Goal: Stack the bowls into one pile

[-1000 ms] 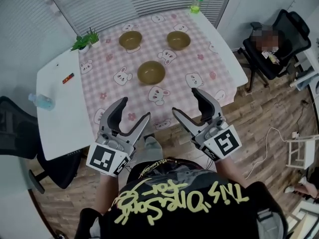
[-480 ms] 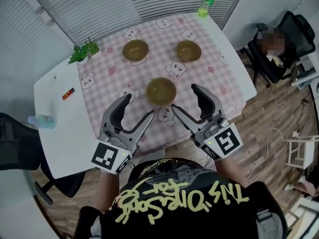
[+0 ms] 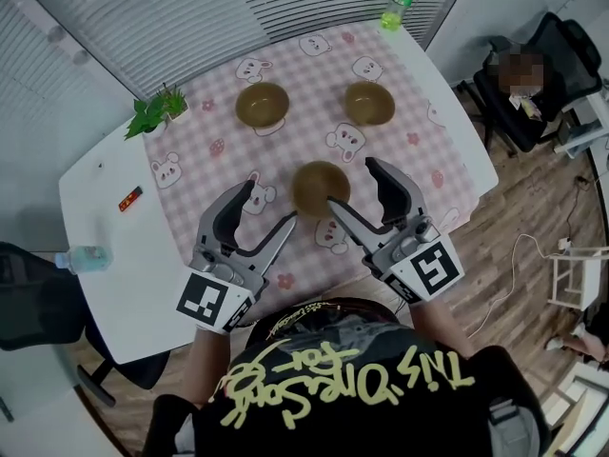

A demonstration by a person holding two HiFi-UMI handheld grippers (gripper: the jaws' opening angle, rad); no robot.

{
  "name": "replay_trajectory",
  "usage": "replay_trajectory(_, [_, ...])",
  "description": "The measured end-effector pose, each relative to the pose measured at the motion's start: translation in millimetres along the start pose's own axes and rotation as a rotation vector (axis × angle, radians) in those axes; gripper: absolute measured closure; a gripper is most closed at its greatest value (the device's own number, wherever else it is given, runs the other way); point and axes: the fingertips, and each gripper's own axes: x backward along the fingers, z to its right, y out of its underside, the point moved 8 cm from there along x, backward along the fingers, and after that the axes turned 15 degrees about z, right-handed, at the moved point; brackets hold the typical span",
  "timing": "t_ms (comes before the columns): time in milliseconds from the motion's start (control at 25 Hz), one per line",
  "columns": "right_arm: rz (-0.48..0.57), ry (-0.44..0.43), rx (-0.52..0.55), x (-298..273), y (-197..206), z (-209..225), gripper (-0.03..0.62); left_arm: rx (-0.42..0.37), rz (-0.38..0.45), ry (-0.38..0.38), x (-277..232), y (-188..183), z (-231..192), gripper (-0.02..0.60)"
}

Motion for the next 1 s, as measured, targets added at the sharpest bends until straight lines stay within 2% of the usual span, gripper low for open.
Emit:
replay_trajectory(200, [0.005, 0.013, 0.035, -20.6, 13.4, 3.6, 0.283, 0.025, 0.0, 0.024, -5.9, 11.3, -28.3, 0.288])
replay_trajectory(320, [-0.007, 0.0, 0.051, -17.3, 18.0, 6.3, 0.283, 0.036, 0.02, 0.02, -9.1, 18.0, -28.3, 0.29])
replay_trajectory(680, [-0.037, -0.067, -0.003, -16.4, -2.1, 35.6, 0.283, 0.007, -0.016, -0.06, -31.8, 12.1, -5.2, 0.291])
replay_trajectory(1000, [-0.07, -0.115, 0.002, -11.2, 11.6, 64.7, 0.283, -0.015, -0.046, -0.105, -43.3, 31.0, -8.1, 0.291])
